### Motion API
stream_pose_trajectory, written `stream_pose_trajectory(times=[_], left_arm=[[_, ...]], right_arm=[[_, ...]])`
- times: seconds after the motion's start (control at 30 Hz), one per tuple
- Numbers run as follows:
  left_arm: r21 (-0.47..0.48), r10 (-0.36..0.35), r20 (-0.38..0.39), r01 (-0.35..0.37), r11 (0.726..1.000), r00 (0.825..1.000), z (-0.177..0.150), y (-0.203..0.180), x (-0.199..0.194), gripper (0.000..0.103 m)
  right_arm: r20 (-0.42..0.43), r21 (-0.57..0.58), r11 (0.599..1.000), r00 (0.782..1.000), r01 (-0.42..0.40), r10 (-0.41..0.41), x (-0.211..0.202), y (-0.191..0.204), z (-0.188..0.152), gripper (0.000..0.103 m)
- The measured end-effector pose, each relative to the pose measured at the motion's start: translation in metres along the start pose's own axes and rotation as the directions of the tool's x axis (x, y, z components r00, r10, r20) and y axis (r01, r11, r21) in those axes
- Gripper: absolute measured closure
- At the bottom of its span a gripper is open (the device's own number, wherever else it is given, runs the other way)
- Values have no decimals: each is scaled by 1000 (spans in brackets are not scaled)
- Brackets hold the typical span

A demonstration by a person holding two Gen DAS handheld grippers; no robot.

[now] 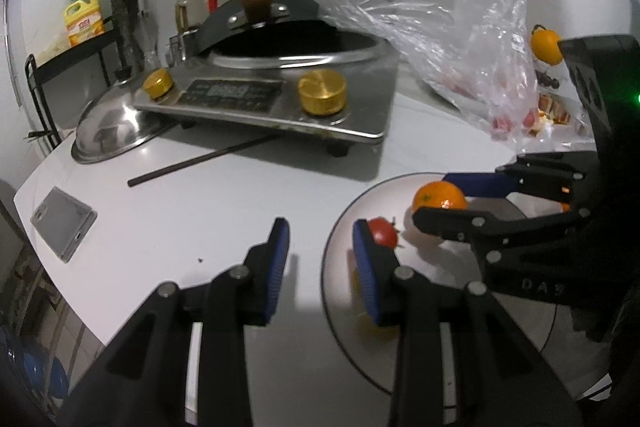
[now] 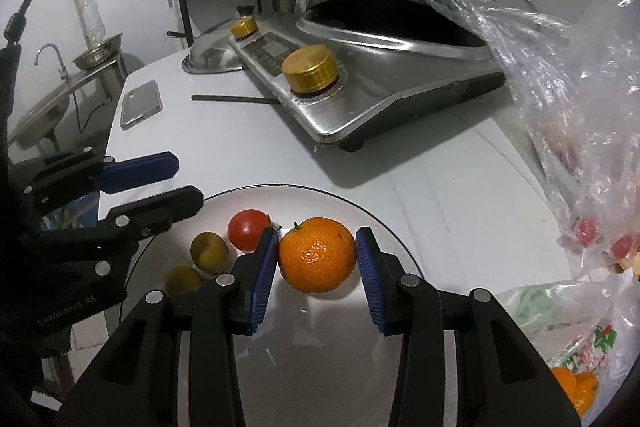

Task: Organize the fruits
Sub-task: 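Lower the left gripper and release the tomato onto the plate while the right holds the mandarin, then lower the right gripper and release the mandarin onto the plate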

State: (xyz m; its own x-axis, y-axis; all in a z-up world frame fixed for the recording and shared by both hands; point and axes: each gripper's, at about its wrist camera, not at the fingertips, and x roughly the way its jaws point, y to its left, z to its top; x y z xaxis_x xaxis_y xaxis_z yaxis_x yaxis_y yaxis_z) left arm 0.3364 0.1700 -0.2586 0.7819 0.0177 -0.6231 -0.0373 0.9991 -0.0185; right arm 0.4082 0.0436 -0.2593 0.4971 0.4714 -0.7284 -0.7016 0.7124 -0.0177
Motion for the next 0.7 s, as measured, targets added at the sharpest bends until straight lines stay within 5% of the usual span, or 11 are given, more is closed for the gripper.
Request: stream_pose_trajectory(times=[0.3, 0.47, 0.7], left_arm=[[-23, 4, -2, -4, 1000, 1000, -6, 10, -2, 68], [-42, 4, 6, -3, 999, 1000, -8, 12, -8, 50], [-46, 7, 13, -7, 999, 1000, -8, 8, -19, 50]], right_arm=[[-30, -8, 1000, 1000, -11, 10, 13, 6, 3, 60], [-37, 3, 1000, 999, -13, 13, 13, 5, 3, 58], [-20, 18, 1000, 1000, 25, -24, 3, 2, 3, 50]])
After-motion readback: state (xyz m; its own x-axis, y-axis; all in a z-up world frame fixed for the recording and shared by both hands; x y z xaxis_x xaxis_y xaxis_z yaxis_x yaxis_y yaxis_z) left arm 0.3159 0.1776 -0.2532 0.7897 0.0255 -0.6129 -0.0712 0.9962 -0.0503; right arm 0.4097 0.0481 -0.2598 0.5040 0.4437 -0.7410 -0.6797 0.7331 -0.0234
